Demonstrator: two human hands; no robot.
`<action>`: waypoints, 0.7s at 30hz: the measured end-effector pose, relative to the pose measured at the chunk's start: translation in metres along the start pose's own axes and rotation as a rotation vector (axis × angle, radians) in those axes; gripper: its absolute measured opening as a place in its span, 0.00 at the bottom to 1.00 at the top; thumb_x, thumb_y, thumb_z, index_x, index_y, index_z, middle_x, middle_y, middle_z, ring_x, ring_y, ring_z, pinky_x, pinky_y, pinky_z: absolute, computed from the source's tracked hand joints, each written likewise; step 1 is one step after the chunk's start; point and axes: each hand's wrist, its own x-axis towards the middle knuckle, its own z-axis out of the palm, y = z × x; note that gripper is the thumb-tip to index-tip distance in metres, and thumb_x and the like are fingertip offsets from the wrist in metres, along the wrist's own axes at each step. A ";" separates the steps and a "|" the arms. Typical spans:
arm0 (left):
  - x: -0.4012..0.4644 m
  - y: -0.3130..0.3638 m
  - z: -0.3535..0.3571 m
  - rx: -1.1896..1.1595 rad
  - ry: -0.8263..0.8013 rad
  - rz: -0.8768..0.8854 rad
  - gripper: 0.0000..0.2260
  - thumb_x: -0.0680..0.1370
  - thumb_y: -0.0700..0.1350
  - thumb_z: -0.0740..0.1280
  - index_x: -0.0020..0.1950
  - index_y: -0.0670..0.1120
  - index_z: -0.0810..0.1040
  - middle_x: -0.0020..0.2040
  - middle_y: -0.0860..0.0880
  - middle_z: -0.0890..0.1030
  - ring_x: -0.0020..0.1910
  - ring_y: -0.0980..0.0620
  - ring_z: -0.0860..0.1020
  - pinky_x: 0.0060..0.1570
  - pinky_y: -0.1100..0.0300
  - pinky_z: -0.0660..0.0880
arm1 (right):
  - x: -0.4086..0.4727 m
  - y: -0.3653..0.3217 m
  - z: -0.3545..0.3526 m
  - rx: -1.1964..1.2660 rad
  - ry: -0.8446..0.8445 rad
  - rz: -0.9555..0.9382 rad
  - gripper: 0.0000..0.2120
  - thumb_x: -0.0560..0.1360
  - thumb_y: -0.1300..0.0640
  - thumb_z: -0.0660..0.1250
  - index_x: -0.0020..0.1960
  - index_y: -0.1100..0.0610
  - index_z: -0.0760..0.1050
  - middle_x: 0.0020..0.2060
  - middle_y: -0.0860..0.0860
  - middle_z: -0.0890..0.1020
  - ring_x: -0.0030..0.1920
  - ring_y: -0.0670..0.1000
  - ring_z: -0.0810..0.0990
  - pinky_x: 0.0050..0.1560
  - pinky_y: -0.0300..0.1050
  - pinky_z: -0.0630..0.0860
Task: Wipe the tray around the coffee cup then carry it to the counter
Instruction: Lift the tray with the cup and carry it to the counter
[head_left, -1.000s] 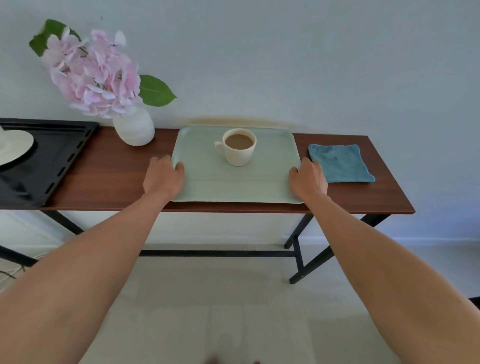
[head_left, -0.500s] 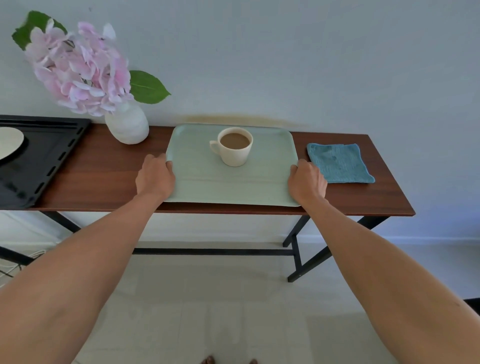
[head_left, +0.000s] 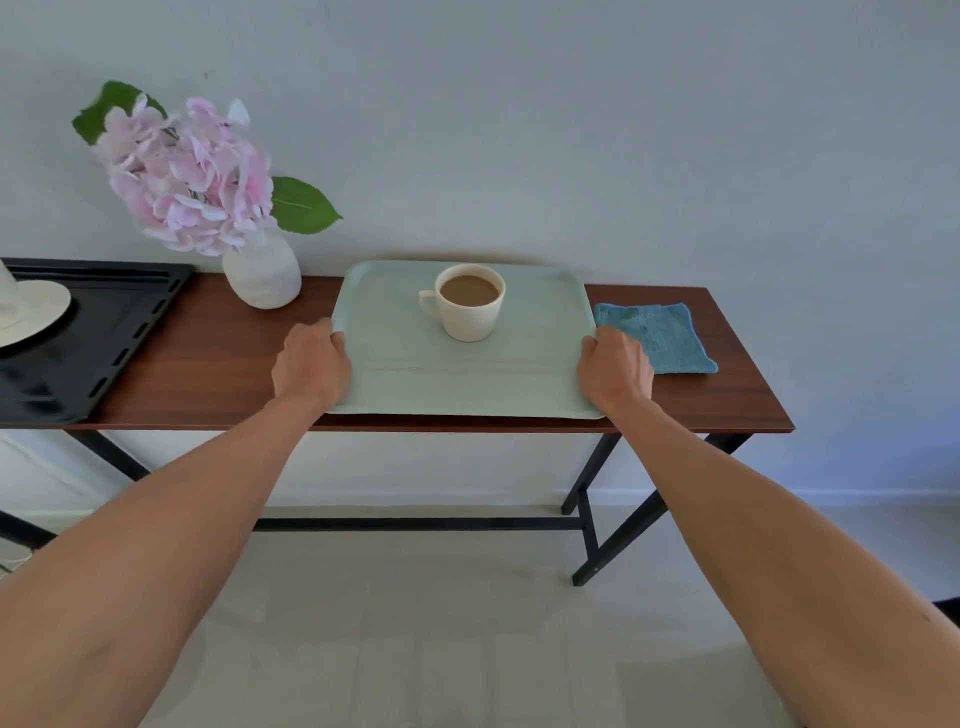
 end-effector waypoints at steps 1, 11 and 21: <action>-0.002 0.002 -0.003 -0.003 0.002 0.005 0.11 0.83 0.46 0.57 0.50 0.41 0.75 0.51 0.38 0.76 0.50 0.33 0.76 0.46 0.45 0.70 | -0.001 0.001 -0.004 0.006 -0.001 0.009 0.12 0.83 0.53 0.57 0.43 0.57 0.71 0.34 0.48 0.72 0.33 0.51 0.71 0.36 0.47 0.66; -0.018 0.040 -0.022 -0.107 -0.036 0.131 0.11 0.82 0.43 0.56 0.47 0.40 0.75 0.49 0.36 0.78 0.51 0.33 0.75 0.52 0.41 0.74 | -0.038 0.025 -0.054 0.087 0.079 0.128 0.14 0.81 0.55 0.57 0.37 0.55 0.67 0.33 0.50 0.73 0.30 0.49 0.70 0.31 0.44 0.64; -0.039 0.109 -0.014 -0.210 -0.164 0.396 0.14 0.82 0.43 0.56 0.57 0.41 0.80 0.53 0.37 0.80 0.54 0.34 0.77 0.52 0.42 0.75 | -0.114 0.080 -0.119 0.084 0.260 0.317 0.15 0.79 0.58 0.58 0.34 0.58 0.65 0.31 0.50 0.71 0.31 0.52 0.68 0.28 0.44 0.59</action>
